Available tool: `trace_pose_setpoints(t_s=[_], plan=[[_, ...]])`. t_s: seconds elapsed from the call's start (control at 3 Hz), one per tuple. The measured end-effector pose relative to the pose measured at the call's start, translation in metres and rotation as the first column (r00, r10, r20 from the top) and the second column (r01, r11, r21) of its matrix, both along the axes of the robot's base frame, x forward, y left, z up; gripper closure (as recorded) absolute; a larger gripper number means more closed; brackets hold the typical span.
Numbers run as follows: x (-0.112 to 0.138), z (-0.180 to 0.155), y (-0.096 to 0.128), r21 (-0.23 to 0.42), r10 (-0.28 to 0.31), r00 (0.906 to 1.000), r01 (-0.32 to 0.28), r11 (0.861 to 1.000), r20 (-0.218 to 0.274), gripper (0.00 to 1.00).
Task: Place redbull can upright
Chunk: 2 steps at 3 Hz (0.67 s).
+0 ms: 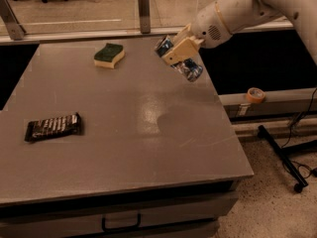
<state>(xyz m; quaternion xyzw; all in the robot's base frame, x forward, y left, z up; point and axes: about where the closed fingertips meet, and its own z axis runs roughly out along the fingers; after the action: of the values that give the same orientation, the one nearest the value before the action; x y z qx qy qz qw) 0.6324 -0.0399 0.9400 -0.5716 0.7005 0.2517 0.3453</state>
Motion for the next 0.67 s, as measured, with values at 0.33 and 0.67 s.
trace_pose_setpoints(t_s=[0.33, 0.67], plan=[[-0.0125, 0.0064, -0.0223, 0.164, 0.018, 0.9989, -0.024, 0.986, 0.042, 1.0], [-0.0207, 0.0054, -0.0248, 0.277, 0.031, 0.9966, -0.051, 0.959, 0.077, 1.0]])
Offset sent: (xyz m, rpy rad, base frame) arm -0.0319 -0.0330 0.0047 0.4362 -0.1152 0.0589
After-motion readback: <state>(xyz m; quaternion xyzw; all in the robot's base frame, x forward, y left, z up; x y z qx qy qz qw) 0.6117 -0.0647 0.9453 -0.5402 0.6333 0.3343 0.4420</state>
